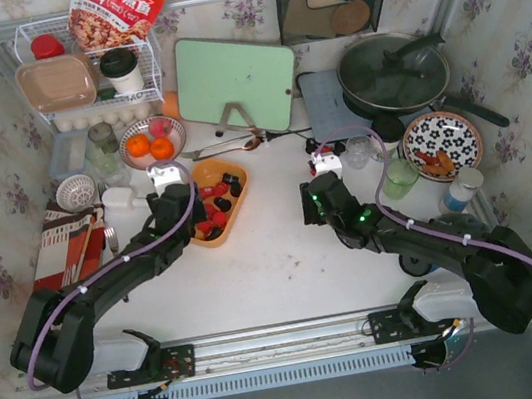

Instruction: Mix the coffee capsules in the storage basket

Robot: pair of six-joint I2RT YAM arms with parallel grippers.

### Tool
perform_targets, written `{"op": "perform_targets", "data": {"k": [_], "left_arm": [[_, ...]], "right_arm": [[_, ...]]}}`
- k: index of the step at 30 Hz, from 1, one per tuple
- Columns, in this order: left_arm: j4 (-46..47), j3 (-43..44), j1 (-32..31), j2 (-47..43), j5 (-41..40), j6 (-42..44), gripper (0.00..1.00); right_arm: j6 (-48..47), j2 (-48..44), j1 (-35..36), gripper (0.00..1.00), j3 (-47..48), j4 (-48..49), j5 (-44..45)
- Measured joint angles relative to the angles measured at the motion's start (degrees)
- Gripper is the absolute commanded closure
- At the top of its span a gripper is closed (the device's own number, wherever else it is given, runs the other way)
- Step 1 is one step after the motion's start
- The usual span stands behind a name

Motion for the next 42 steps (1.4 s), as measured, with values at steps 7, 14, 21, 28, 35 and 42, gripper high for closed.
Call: {"op": "perform_targets", "data": {"k": [7, 14, 21, 28, 35, 42], "left_arm": [[0.0, -0.1, 0.3, -2.4, 0.0, -1.1, 0.23], [0.0, -0.1, 0.3, -7.5, 2.3, -0.7, 0.23], [-2.1, 0.5, 0.2, -9.7, 3.7, 0.5, 0.23], [-3.4, 0.5, 0.2, -10.0, 4.8, 1.5, 0.23], [-3.5, 0.1, 0.2, -10.0, 5.4, 2.4, 0.23], [-3.5, -0.5, 0.2, -10.0, 5.6, 2.9, 0.23]], "right_arm": [[-0.5, 2.7, -1.0, 0.46, -0.6, 3.5, 3.2], [-1.3, 6.2, -6.3, 0.49, -0.2, 8.0, 4.1], [-3.1, 16.0, -16.1, 0.49, 8.5, 10.5, -1.5], [-4.3, 28.6, -21.9, 0.5, 22.7, 6.7, -8.4], [-6.1, 40.3, -22.8, 0.5, 34.8, -1.7, -14.1], [-6.2, 43.8, -22.9, 0.52, 36.6, -6.7, -15.0]]}}
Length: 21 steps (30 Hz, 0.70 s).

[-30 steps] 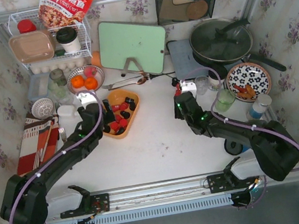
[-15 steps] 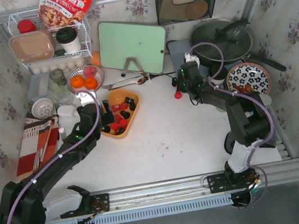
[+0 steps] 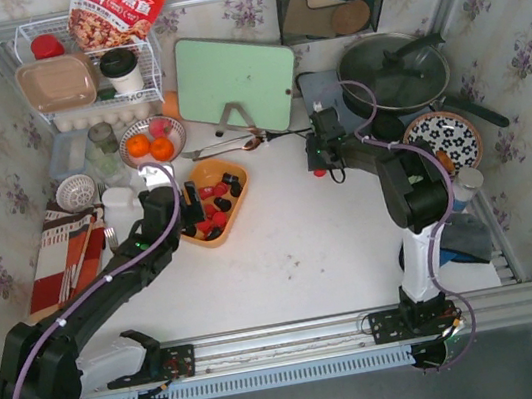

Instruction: Mix the coffee capsules in the storage basket

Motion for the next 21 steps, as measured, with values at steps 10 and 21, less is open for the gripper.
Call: {"op": "perform_targets", "data": {"k": [10, 21], "left_arm": [[0.0, 0.0, 0.0, 0.4, 0.7, 0.0, 0.23], [1.7, -0.5, 0.0, -0.4, 5.0, 2.6, 0.23]], "right_arm": [[-1.0, 0.8, 0.0, 0.67, 0.7, -1.1, 0.0], [-1.5, -7.5, 0.1, 0.75, -3.1, -0.4, -1.9]]}}
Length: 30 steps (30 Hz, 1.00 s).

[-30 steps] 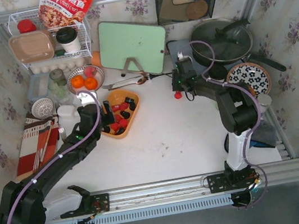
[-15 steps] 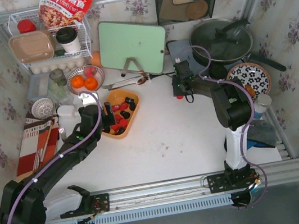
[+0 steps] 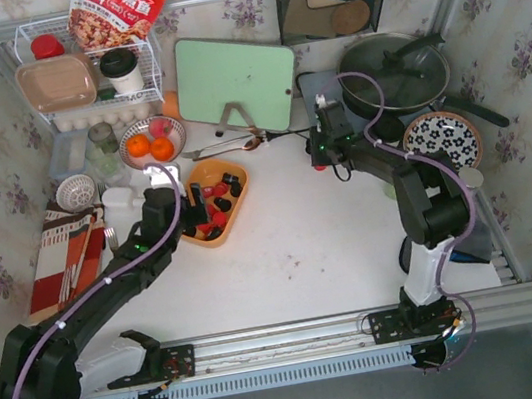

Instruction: Mix the coffee capsules in the storage basket

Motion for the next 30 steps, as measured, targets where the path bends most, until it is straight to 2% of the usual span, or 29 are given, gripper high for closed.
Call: {"op": "perform_targets", "data": {"k": [7, 19, 30], "left_arm": [[6.8, -2.9, -1.6, -1.1, 6.7, 4.9, 0.22], [21.6, -7.0, -9.6, 0.4, 12.7, 19.2, 0.21], [34.9, -11.1, -13.7, 1.7, 20.6, 28.0, 0.21]], "right_arm": [[0.7, -10.4, 1.5, 0.75, -6.3, 2.7, -2.2], [3.5, -26.4, 9.9, 0.75, -15.7, 7.0, -4.1], [3.8, -36.7, 11.4, 0.75, -23.3, 12.8, -4.4]]}}
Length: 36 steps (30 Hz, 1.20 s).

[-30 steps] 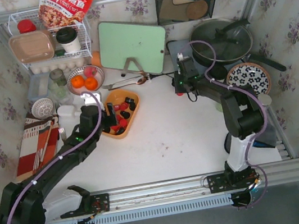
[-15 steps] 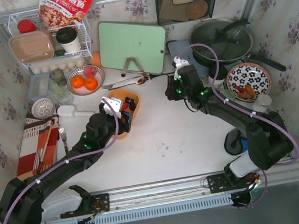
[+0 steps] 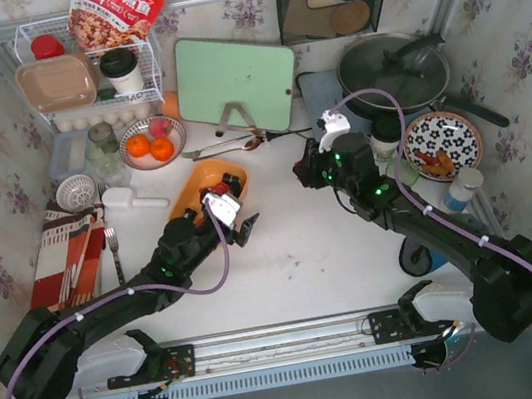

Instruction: Mix the coffee capsules in the storage basket

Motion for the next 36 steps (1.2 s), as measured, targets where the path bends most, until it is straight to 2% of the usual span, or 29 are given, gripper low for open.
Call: {"op": "perform_targets", "data": {"k": [13, 22, 36], "left_arm": [[9.5, -1.8, -4.3, 2.5, 8.4, 10.7, 0.2], [10.5, -1.4, -6.3, 3.8, 13.9, 15.5, 0.19], [10.3, 1.4, -8.5, 6.1, 14.8, 18.5, 0.25]], "right_arm": [[-2.2, -6.5, 2.6, 0.75, -9.4, 7.4, -6.5], [-3.0, -11.6, 3.6, 0.75, -15.4, 11.7, -11.9], [-2.2, -13.5, 8.1, 0.75, -17.7, 15.7, -18.0]]}}
